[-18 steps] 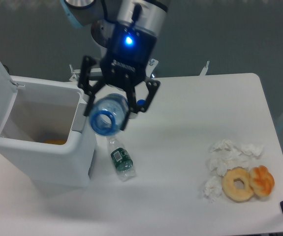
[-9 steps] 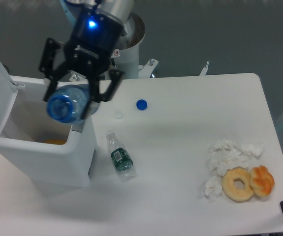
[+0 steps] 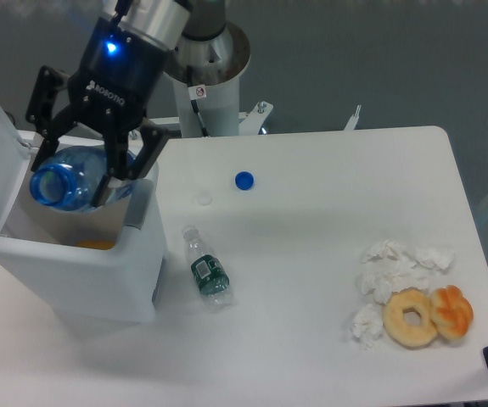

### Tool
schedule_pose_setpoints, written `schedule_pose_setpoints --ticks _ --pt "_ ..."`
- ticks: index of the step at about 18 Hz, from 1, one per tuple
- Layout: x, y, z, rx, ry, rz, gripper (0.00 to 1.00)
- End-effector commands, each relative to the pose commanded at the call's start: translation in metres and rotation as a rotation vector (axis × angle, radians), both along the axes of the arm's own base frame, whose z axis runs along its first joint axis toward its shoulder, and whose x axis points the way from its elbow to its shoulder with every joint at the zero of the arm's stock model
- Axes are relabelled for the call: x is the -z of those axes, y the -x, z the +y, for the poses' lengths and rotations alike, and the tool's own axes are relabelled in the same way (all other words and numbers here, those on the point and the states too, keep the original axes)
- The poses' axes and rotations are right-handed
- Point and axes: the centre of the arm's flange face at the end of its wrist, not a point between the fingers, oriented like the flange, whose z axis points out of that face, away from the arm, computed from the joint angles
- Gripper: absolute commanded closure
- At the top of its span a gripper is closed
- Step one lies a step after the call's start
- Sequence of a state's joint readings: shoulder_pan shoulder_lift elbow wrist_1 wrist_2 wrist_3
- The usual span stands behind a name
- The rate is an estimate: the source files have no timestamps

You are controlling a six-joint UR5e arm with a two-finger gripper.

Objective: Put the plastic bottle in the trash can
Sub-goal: 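Lower the bottle into the trash bin opening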

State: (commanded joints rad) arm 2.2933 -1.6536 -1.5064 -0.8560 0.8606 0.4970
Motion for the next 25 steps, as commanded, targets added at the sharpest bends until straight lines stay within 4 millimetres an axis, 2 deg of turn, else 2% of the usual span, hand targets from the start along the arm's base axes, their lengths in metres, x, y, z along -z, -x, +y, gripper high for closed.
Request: schedule_pose_setpoints --ticks 4,25 --pt "0.005 -0.009 0.004 0.019 0.007 -0.009 0.25" --pt "0.037 -0.016 0.013 0.079 0.015 -0.097 0.25"
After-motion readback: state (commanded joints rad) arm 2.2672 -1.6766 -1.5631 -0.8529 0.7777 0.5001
